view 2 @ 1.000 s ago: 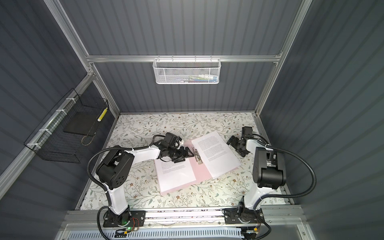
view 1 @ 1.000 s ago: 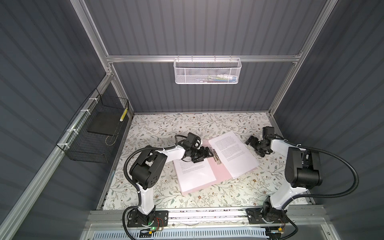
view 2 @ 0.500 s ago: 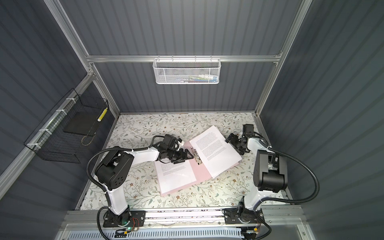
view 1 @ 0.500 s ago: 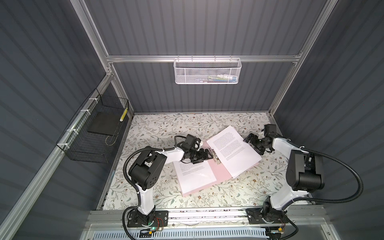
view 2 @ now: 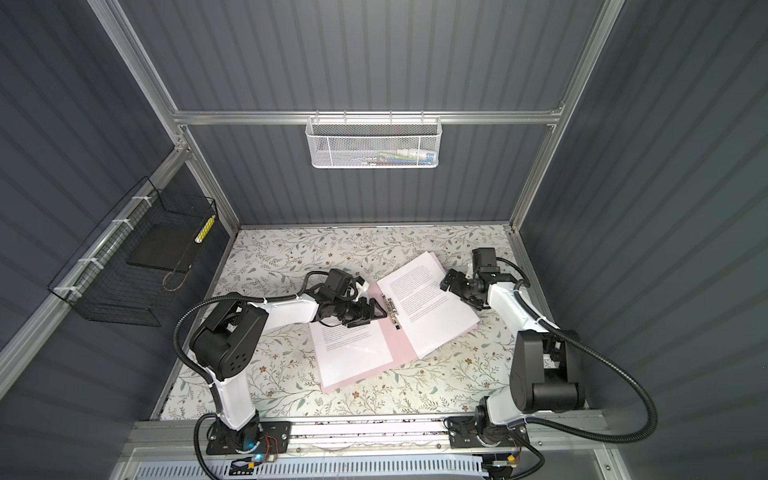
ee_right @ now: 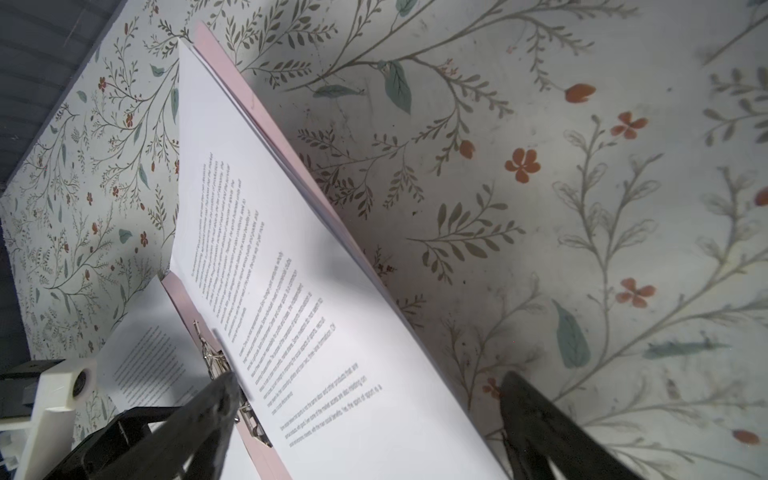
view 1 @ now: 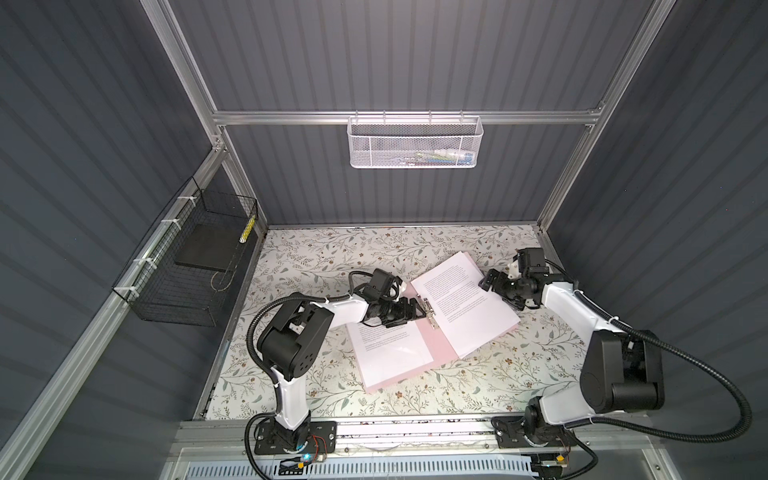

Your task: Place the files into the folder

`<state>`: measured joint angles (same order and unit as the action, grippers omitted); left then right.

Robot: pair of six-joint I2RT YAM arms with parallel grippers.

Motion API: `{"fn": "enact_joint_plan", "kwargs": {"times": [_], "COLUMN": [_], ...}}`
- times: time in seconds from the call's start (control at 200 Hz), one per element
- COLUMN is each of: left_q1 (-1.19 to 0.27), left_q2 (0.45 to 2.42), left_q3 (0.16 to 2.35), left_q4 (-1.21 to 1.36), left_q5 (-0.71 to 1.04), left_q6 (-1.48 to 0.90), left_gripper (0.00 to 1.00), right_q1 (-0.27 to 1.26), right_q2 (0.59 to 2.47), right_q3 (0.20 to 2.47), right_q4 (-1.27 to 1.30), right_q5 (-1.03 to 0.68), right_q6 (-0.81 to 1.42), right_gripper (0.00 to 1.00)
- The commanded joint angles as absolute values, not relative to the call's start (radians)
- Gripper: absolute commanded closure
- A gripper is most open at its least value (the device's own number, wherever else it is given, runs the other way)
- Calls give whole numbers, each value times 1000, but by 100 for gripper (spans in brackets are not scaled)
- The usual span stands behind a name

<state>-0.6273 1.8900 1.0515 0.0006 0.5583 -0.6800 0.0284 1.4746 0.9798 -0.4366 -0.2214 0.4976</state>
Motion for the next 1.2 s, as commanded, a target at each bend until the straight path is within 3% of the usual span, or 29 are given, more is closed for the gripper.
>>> {"fn": "enact_joint_plan", "kwargs": {"times": [0.0, 0.39, 0.55, 0.75, 0.941, 1.041, 1.196], "left_q1": [-629, -629, -629, -629, -629, -629, -629], "left_q2": [1958, 1951, 1961, 1967, 1974, 1969, 1944], "left_q3": [1000, 1017, 1040, 1045, 1053, 1056, 1061], "left_q4": [-81, -109, -144, -169, -190, -194, -207], "left_q5": [530, 546, 553, 560, 561, 573, 606], "left_q6": [-669, -647, -616, -593, -576, -567, -554], "left_gripper": [16, 16, 16, 16, 16, 16, 16], "right_q1": [58, 114, 127, 77, 173, 229, 316], "right_q2": [1445, 1370, 1228, 1225, 1010, 981, 1107], "right_q3": [944, 898, 770, 777, 763, 783, 806], "right_q4": [-466, -494, -411, -466, -519, -564, -459], "right_q5": [-165, -42, 38, 139, 254, 168, -148], "right_q6": [522, 600, 749, 677, 597, 552, 453], "right_gripper": [3, 1, 1, 1, 1, 4, 8]}}
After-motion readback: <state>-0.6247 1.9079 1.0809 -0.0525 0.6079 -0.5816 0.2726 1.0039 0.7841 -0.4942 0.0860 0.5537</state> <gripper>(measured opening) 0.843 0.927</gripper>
